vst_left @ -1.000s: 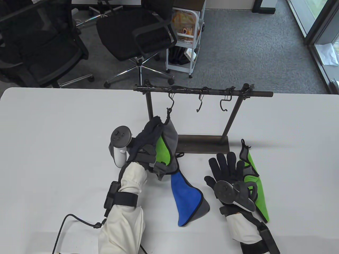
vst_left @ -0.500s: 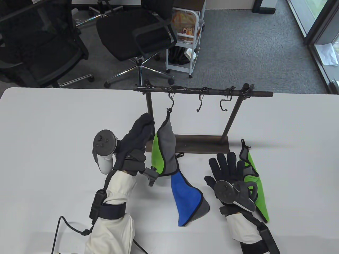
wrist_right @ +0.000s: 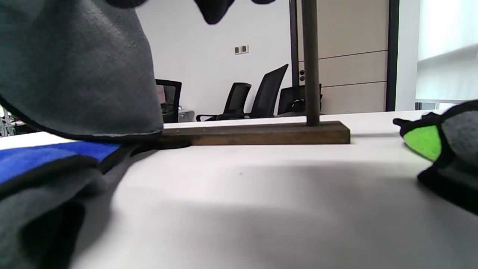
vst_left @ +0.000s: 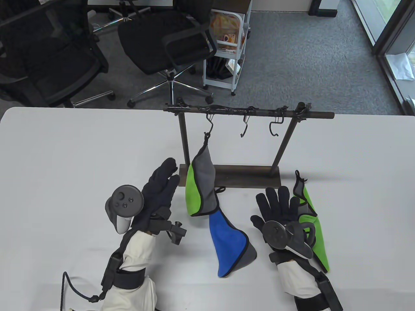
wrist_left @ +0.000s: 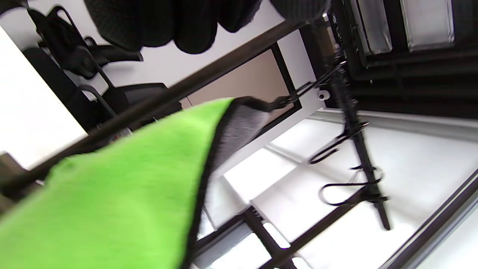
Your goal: Hook hand towel onto s-hook
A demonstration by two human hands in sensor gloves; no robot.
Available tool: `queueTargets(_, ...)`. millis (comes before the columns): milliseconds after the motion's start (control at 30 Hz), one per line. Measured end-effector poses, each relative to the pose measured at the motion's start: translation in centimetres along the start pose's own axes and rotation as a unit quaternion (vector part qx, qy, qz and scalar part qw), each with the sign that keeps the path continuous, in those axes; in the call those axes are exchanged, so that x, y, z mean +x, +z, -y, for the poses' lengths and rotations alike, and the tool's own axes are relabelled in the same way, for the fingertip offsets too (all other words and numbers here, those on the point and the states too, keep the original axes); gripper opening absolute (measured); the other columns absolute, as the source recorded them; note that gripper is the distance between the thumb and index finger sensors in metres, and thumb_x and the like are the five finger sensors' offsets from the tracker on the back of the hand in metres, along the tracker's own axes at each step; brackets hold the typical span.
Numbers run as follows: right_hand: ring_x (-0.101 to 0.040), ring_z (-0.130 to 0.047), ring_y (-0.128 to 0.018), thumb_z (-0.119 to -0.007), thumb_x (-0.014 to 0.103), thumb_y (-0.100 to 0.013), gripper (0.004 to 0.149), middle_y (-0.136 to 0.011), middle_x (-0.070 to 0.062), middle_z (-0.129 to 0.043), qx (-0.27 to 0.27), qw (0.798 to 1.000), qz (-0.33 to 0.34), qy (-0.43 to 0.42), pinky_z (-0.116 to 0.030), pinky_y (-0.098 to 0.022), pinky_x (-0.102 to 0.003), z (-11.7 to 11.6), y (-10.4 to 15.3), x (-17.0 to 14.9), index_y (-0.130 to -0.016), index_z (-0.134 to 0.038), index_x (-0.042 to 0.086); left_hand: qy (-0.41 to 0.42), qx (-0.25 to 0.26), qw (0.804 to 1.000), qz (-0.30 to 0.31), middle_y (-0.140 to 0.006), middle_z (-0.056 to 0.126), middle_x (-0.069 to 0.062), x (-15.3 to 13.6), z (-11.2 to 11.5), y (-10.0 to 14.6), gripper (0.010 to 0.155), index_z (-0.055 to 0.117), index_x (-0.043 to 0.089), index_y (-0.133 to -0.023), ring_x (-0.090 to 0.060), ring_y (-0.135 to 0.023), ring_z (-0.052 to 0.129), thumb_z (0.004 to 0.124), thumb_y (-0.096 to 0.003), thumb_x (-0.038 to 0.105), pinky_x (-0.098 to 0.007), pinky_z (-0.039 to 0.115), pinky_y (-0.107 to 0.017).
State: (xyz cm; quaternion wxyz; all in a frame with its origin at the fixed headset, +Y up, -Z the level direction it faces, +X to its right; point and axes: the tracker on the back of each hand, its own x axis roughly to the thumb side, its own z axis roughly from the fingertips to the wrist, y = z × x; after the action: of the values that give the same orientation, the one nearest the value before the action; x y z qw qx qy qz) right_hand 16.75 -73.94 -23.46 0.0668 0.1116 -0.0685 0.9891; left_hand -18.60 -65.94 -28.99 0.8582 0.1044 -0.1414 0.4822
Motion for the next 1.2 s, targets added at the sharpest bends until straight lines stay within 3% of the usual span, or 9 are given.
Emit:
queueTargets(233,-0.044,-0.001,-0.102,-0.05,0.047,-0.059,0.067,-0.118,-0.02,-0.019,-0.001,1.0,-0.012,-0.007,-0.006,-0.066,-0.066,0.2,-0.1,-0.6,-0.115,-0.034,0.014,-0.15,-0.027,0.988,-0.024,-0.108,0.069,-0.02,-3.3,0.7,0.6,0.062,0.057,0.012,-0.112,-0.049,-0.095,0.07,0.062,-0.0574,0.04,-0.049,0.075,-0.066)
queueTargets(467,-0.044,-0.002,-0.102,-0.05,0.047,-0.059,0.067,-0.119,-0.02,-0.021,-0.026,0.998,-0.052,-0.025,-0.007,-0.066,-0.066,1.7,-0.3,-3.0,-0.115,-0.035,0.014,-0.197,-0.056,0.978,-0.05,-0.108,0.068,-0.021,-5.7,1.7,0.7,0.062,0.057,0.011,-0.112,-0.05,-0.095,0.069,0.062,-0.0571,0.04,-0.05,0.074,-0.067)
queueTargets(700,-0.047,-0.019,-0.106,-0.053,0.047,-0.059,0.066,-0.119,-0.023,-0.035,-0.077,0.987,-0.119,-0.08,-0.017,-0.07,-0.068,4.6,-1.1,-6.2,-0.114,-0.044,0.011,-0.209,-0.072,0.973,-0.066,-0.108,0.068,-0.021,-7.0,2.3,0.9,0.062,0.057,0.011,-0.112,-0.05,-0.095,0.069,0.062,-0.0571,0.04,-0.05,0.074,-0.067)
queueTargets(900,-0.05,-0.027,-0.105,-0.056,0.044,-0.059,0.066,-0.117,-0.026,-0.039,-0.044,0.977,-0.189,-0.084,-0.024,-0.071,-0.068,5.2,-3.2,-9.2,-0.113,-0.047,0.008,-0.22,-0.075,0.97,-0.066,-0.108,0.068,-0.021,-7.4,2.6,0.7,0.062,0.058,0.011,-0.111,-0.05,-0.095,0.068,0.062,-0.0569,0.04,-0.051,0.073,-0.067)
queueTargets(1033,-0.052,-0.047,-0.098,-0.063,0.038,-0.058,0.063,-0.113,-0.029,-0.046,-0.008,0.974,-0.223,-0.03,-0.048,-0.07,-0.063,4.7,-4.6,-9.9,-0.111,-0.052,0.006,-0.225,-0.069,0.97,-0.063,-0.108,0.068,-0.021,-7.5,2.5,0.7,0.061,0.058,0.011,-0.111,-0.05,-0.095,0.068,0.062,-0.0568,0.039,-0.05,0.074,-0.067)
queueTargets(1200,-0.05,-0.07,-0.089,-0.069,0.031,-0.056,0.059,-0.108,-0.031,-0.055,0.056,0.968,-0.244,0.029,-0.065,-0.064,-0.058,2.1,-6.0,-10.1,-0.108,-0.058,0.005,-0.239,-0.072,0.966,-0.06,-0.108,0.068,-0.021,-7.6,2.7,0.8,0.06,0.058,0.011,-0.111,-0.05,-0.095,0.068,0.063,-0.0567,0.037,-0.05,0.074,-0.067)
